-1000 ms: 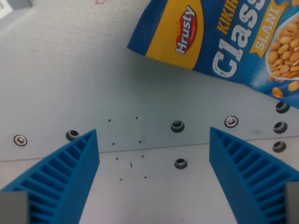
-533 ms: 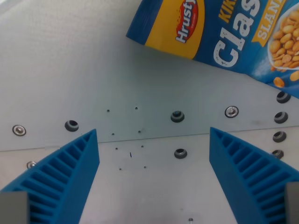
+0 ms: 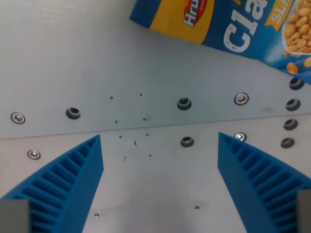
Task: Rotate around base positive y
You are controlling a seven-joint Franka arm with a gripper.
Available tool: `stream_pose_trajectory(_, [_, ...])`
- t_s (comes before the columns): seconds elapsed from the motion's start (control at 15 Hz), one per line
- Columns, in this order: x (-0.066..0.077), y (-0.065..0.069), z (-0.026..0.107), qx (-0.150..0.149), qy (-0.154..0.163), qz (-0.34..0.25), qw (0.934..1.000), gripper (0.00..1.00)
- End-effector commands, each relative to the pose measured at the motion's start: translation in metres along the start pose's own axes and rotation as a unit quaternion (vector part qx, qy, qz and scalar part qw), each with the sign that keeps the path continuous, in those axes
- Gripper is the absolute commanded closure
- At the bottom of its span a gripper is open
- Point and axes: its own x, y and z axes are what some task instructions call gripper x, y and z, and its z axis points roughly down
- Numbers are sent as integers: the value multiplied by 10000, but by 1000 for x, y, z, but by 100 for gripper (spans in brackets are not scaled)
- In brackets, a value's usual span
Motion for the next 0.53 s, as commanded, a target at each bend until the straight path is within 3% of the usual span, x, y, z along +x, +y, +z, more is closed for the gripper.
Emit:
stream_pose_trajectory(0.07, [6, 0, -7, -145, -1189, 24, 9928, 0])
stream_pose_trajectory(0.53, [6, 0, -7, -171, -1650, 36, 9861, 0])
